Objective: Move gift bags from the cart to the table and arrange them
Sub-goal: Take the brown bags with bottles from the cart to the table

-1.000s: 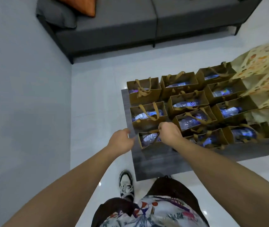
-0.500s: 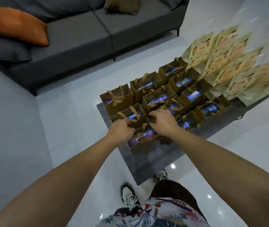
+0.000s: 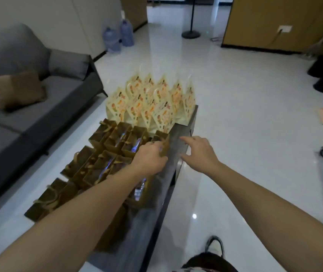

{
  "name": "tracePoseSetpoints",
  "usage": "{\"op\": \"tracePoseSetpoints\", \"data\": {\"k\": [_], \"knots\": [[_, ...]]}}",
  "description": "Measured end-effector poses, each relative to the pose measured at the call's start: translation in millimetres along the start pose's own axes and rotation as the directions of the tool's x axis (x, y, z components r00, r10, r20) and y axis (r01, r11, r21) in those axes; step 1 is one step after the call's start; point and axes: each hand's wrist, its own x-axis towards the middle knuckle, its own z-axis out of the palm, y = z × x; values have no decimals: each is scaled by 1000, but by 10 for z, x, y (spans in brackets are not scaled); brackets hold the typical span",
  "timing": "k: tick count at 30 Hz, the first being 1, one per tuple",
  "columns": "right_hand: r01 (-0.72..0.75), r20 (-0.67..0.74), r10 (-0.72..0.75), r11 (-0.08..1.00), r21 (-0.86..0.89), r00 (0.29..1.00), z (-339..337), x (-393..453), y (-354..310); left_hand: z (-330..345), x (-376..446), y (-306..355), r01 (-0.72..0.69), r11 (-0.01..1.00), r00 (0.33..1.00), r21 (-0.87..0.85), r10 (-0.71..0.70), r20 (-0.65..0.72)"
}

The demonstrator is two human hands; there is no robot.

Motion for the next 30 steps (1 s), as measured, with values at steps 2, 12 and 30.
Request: {"op": "tracePoseSetpoints", "data": {"k": [2, 12, 30], "knots": [[-57, -39, 57, 998, 18, 998, -293, 18, 444, 48, 322, 528, -88, 995, 996, 42, 88, 0], [-419, -152, 437, 897, 139, 887, -1608, -271, 3035, 703, 1554, 3472, -480, 861, 877, 168, 467, 114], [-778, -180, 858, 513, 362, 482, -2583, 86, 6030, 2216, 3530, 6835, -880, 453, 463, 143, 751, 470]]}}
